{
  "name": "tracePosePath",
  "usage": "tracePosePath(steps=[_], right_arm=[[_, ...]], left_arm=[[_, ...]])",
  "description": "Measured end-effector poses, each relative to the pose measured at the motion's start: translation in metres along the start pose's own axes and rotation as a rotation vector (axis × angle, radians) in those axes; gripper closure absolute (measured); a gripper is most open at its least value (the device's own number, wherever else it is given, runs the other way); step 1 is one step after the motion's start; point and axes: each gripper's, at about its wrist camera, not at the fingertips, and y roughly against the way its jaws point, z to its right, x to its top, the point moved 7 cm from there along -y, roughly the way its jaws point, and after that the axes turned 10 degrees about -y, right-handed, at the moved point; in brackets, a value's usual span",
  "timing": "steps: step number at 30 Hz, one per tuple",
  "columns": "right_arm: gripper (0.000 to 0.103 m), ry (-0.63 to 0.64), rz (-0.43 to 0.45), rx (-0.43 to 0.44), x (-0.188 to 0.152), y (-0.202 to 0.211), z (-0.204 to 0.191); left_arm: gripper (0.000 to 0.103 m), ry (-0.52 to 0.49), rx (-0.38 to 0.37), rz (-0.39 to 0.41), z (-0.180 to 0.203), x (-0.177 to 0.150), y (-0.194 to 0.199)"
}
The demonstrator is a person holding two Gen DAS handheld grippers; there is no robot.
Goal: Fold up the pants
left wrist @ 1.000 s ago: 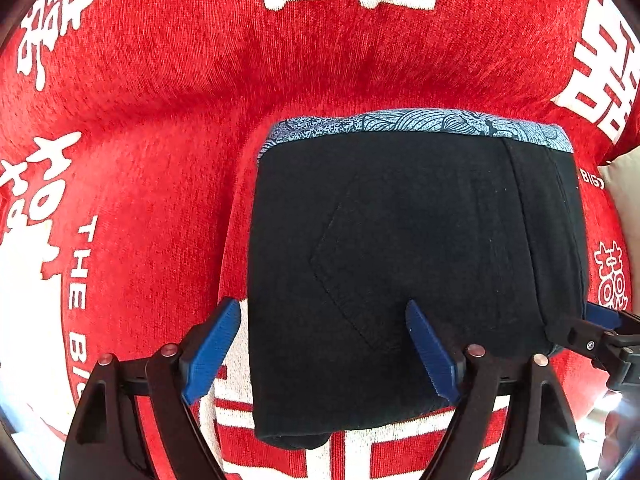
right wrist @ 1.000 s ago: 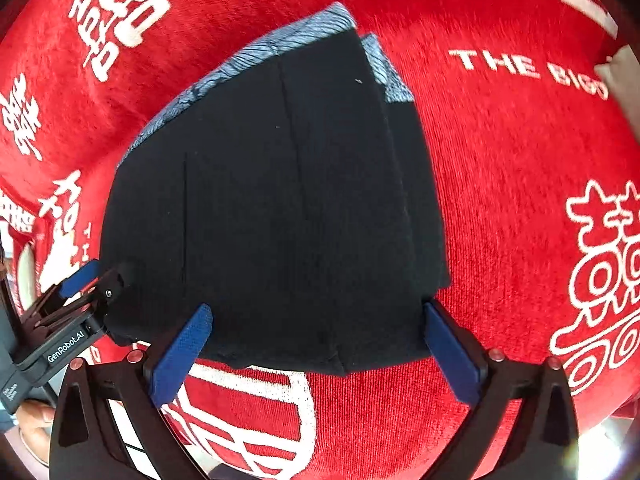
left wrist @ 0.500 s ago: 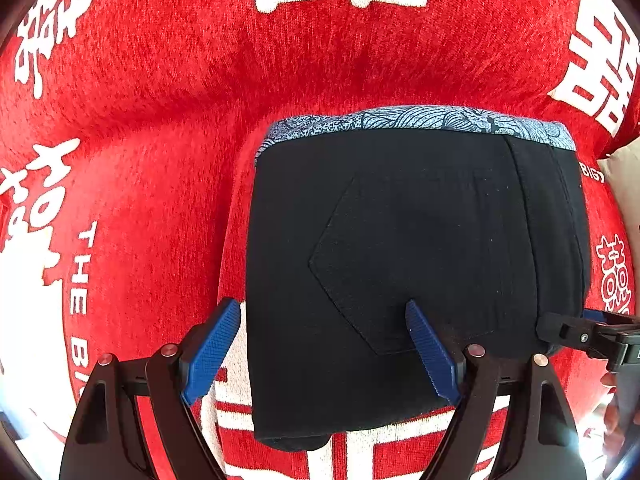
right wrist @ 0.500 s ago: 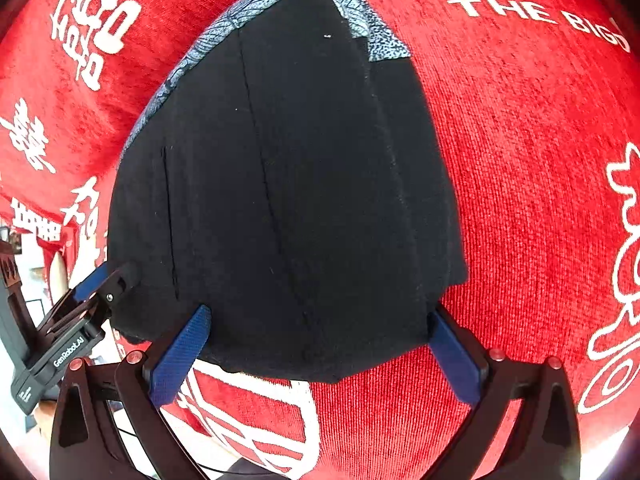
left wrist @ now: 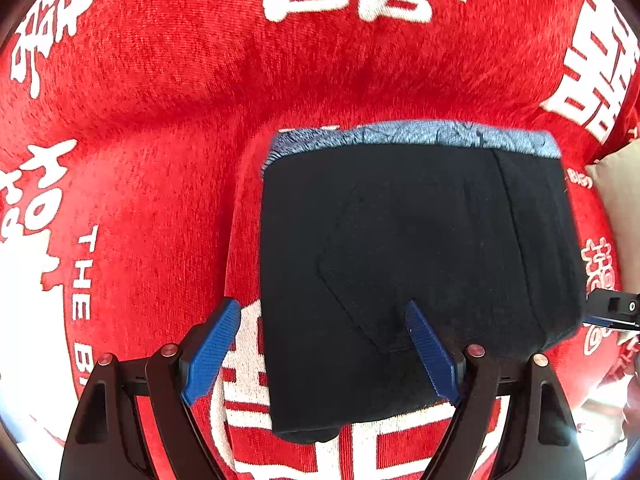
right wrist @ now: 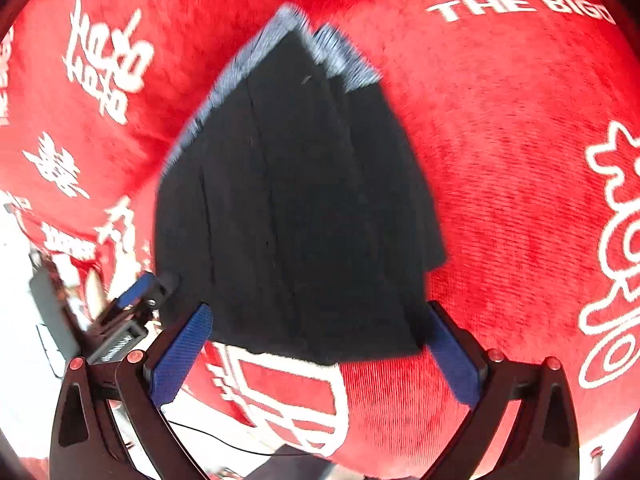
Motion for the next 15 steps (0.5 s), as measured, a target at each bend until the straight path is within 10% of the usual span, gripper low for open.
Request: tracePosePath(steps=[15], right_arm=[[0.0,0.012,0.083,0.0,0.026,0.031,0.025]], left_arm=[[0.017,0.067,-0.23,-0.058,-0.024,0.017,-0.015]])
